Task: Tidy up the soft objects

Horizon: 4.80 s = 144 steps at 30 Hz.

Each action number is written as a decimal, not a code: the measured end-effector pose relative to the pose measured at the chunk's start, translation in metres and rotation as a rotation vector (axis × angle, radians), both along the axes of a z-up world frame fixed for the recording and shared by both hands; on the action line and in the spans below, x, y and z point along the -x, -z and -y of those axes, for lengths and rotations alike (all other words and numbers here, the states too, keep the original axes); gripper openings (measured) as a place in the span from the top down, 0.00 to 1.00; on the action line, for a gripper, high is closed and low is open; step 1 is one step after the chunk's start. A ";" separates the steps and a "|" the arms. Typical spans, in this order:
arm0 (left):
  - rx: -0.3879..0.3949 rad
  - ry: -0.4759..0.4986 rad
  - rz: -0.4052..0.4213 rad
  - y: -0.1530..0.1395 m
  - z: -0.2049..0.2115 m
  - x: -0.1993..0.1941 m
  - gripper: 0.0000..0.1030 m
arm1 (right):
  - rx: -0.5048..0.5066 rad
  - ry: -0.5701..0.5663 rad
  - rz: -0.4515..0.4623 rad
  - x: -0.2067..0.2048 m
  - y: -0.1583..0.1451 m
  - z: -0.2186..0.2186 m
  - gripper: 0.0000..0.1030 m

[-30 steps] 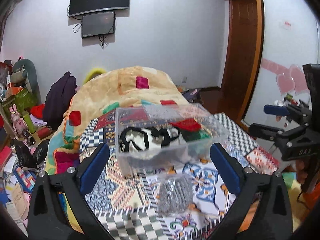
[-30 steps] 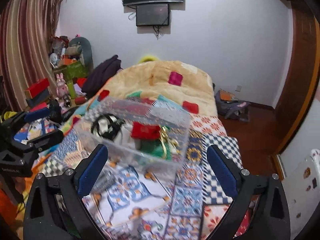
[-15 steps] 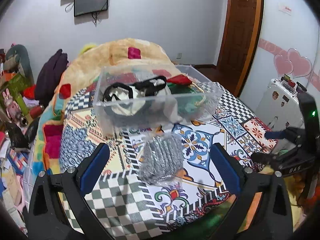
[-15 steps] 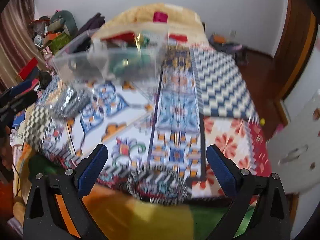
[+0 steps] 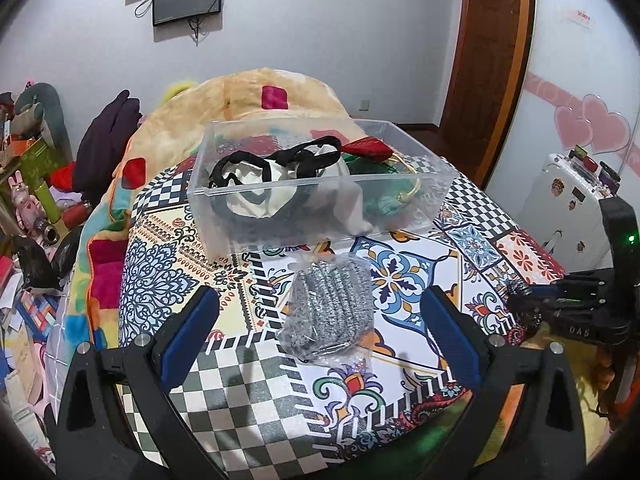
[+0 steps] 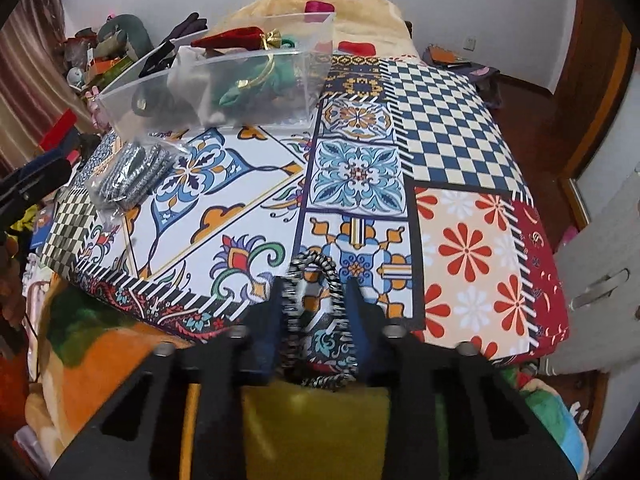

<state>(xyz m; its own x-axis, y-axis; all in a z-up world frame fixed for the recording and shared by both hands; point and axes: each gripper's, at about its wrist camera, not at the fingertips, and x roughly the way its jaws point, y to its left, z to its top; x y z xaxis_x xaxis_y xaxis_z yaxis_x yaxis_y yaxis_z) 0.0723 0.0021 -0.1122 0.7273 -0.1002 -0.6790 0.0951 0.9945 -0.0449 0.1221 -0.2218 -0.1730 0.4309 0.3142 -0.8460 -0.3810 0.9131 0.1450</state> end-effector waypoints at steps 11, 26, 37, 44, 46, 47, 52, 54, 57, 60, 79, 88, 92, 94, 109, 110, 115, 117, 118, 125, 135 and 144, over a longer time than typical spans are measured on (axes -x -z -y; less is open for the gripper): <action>0.052 -0.032 -0.101 0.027 -0.016 -0.032 0.01 | -0.041 -0.027 0.115 -0.021 -0.030 -0.020 0.93; 0.047 0.014 -0.143 0.050 -0.006 -0.052 0.26 | -0.096 -0.092 0.186 -0.045 -0.052 -0.053 0.93; 0.036 0.059 -0.105 0.044 0.003 -0.043 0.71 | 0.018 -0.035 0.070 -0.046 -0.016 -0.018 0.72; 0.026 0.070 -0.085 0.039 0.003 -0.037 0.76 | 0.032 -0.037 0.037 -0.044 0.001 -0.014 0.72; 0.020 0.074 -0.076 0.037 0.005 -0.036 0.78 | 0.038 -0.039 0.038 -0.045 0.004 -0.017 0.74; 0.019 0.079 -0.071 0.036 0.005 -0.033 0.79 | 0.037 -0.040 0.042 -0.045 0.004 -0.018 0.78; 0.011 0.086 -0.035 0.027 0.006 -0.025 0.79 | 0.036 -0.052 0.098 -0.041 -0.004 -0.022 0.93; 0.013 0.086 -0.016 0.020 0.004 -0.022 0.79 | 0.029 -0.055 0.124 -0.037 -0.010 -0.023 0.93; 0.008 0.080 0.022 0.008 0.002 -0.017 0.80 | 0.005 -0.064 0.145 -0.037 -0.020 -0.027 0.93; 0.005 0.068 0.067 -0.006 -0.001 -0.012 0.80 | -0.017 -0.073 0.184 -0.036 -0.036 -0.034 0.93; 0.006 -0.035 0.232 -0.067 -0.039 -0.054 0.79 | -0.158 -0.092 0.420 -0.068 -0.123 -0.082 0.93; 0.082 -0.030 0.177 -0.057 -0.048 -0.094 0.79 | -0.164 -0.089 0.377 -0.102 -0.110 -0.107 0.93; 0.089 -0.025 0.125 -0.040 -0.045 -0.114 0.79 | -0.143 -0.093 0.328 -0.114 -0.093 -0.117 0.93; 0.090 -0.021 0.102 -0.032 -0.043 -0.121 0.79 | -0.126 -0.099 0.308 -0.117 -0.086 -0.119 0.93; 0.054 -0.036 0.035 -0.009 -0.040 -0.137 0.55 | -0.043 -0.113 0.261 -0.120 -0.066 -0.119 0.50; 0.052 -0.034 0.038 -0.010 -0.040 -0.136 0.54 | -0.042 -0.113 0.273 -0.118 -0.067 -0.118 0.49; 0.049 -0.034 0.067 -0.021 -0.041 -0.122 0.43 | -0.040 -0.121 0.314 -0.110 -0.081 -0.115 0.46; 0.057 -0.035 0.098 -0.032 -0.043 -0.113 0.42 | -0.055 -0.122 0.329 -0.106 -0.089 -0.112 0.46; 0.061 -0.036 0.112 -0.037 -0.043 -0.109 0.40 | -0.061 -0.121 0.338 -0.104 -0.092 -0.110 0.46; 0.057 -0.036 0.254 -0.085 -0.040 -0.065 0.38 | -0.124 -0.112 0.431 -0.076 -0.131 -0.098 0.46; 0.044 -0.026 0.429 -0.128 -0.026 -0.001 0.23 | -0.213 -0.090 0.601 -0.020 -0.181 -0.074 0.34; 0.021 -0.025 0.505 -0.136 -0.012 0.031 0.04 | -0.230 -0.081 0.678 0.010 -0.184 -0.066 0.10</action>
<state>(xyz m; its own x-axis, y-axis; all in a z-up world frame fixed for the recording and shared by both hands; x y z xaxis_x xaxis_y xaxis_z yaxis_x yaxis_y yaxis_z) 0.0410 0.0145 0.0234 0.9668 -0.0889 -0.2396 0.0867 0.9960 -0.0197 0.1121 -0.1556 0.0111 0.8053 0.5057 -0.3094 -0.5209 0.8528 0.0380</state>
